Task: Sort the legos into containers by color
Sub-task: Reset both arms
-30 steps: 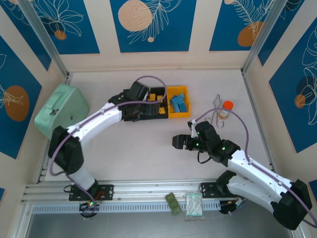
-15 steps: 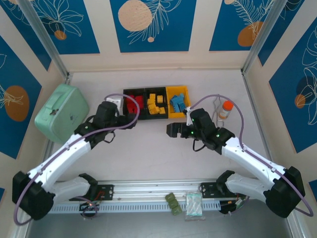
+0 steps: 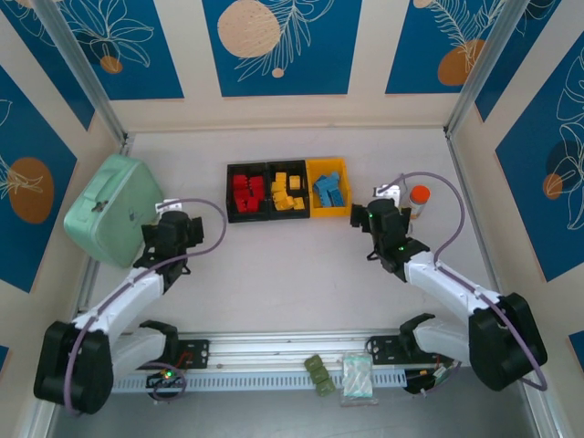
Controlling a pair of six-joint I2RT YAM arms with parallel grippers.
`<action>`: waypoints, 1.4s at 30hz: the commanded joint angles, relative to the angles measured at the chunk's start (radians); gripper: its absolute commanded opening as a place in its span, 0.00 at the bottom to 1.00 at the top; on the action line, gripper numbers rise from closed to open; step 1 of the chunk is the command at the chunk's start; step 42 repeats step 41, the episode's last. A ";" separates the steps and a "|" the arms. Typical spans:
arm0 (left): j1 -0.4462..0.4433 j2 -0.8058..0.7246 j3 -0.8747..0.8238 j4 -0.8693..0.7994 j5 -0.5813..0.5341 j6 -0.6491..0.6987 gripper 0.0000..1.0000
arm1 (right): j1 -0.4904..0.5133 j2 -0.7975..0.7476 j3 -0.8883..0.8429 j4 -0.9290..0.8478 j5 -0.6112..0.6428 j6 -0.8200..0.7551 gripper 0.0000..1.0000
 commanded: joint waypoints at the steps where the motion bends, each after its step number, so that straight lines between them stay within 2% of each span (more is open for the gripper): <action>1: 0.051 0.126 -0.059 0.381 -0.004 0.090 0.99 | -0.057 0.013 -0.045 0.225 0.063 -0.088 0.99; 3: 0.055 0.234 -0.086 0.554 -0.003 0.126 0.99 | -0.087 0.013 -0.102 0.354 0.001 -0.143 0.99; 4: 0.056 0.278 -0.084 0.618 -0.010 0.148 0.99 | -0.118 0.020 -0.115 0.364 -0.044 -0.137 0.99; 6: 0.059 0.321 -0.075 0.686 0.042 0.160 0.99 | -0.164 0.049 -0.122 0.332 -0.099 -0.115 0.99; 9: 0.062 0.436 -0.119 0.918 0.083 0.212 0.99 | -0.192 0.116 -0.181 0.477 -0.070 -0.136 0.99; 10: 0.063 0.408 -0.102 0.819 0.139 0.204 0.99 | -0.194 0.112 -0.199 0.512 -0.113 -0.161 0.99; 11: 0.063 0.420 -0.098 0.818 0.190 0.214 0.99 | -0.215 0.119 -0.228 0.595 -0.170 -0.168 0.99; 12: 0.065 0.470 -0.119 0.911 0.222 0.228 0.99 | -0.244 0.126 -0.253 0.671 -0.234 -0.148 0.99; 13: 0.065 0.536 -0.150 1.071 0.214 0.247 0.99 | -0.278 0.140 -0.258 0.705 -0.290 -0.122 0.99; 14: 0.065 0.531 -0.160 1.086 0.211 0.246 0.99 | -0.298 0.150 -0.248 0.699 -0.327 -0.120 0.99; 15: 0.067 0.482 -0.147 0.970 0.221 0.226 0.99 | -0.312 0.177 -0.249 0.726 -0.361 -0.125 0.99; 17: 0.068 0.518 -0.130 0.995 0.227 0.241 0.99 | -0.339 0.306 -0.275 0.903 -0.432 -0.134 0.99; 18: 0.067 0.515 -0.117 0.964 0.218 0.240 0.99 | -0.353 0.372 -0.275 0.964 -0.509 -0.148 0.99; 19: 0.071 0.496 -0.096 0.887 0.217 0.220 0.99 | -0.344 0.408 -0.257 1.003 -0.505 -0.163 0.99; 21: 0.078 0.514 -0.091 0.913 0.224 0.224 0.99 | -0.337 0.356 -0.168 0.744 -0.515 -0.169 0.99; 23: 0.083 0.506 -0.085 0.884 0.229 0.212 0.99 | -0.327 0.394 -0.163 0.799 -0.457 -0.165 0.99; 24: 0.083 0.512 -0.086 0.899 0.230 0.217 0.99 | -0.315 0.375 -0.154 0.746 -0.416 -0.158 0.99; 27: 0.090 0.507 -0.082 0.881 0.237 0.208 0.99 | -0.299 0.381 -0.165 0.776 -0.397 -0.171 0.99; 30: 0.090 0.507 -0.081 0.877 0.237 0.208 0.99 | -0.351 0.372 -0.143 0.714 -0.496 -0.144 0.99; 36: 0.097 0.506 -0.078 0.869 0.250 0.202 0.99 | -0.368 0.376 -0.130 0.696 -0.536 -0.140 0.99; 42: 0.099 0.501 -0.088 0.885 0.255 0.204 0.99 | -0.362 0.375 -0.138 0.709 -0.524 -0.147 0.99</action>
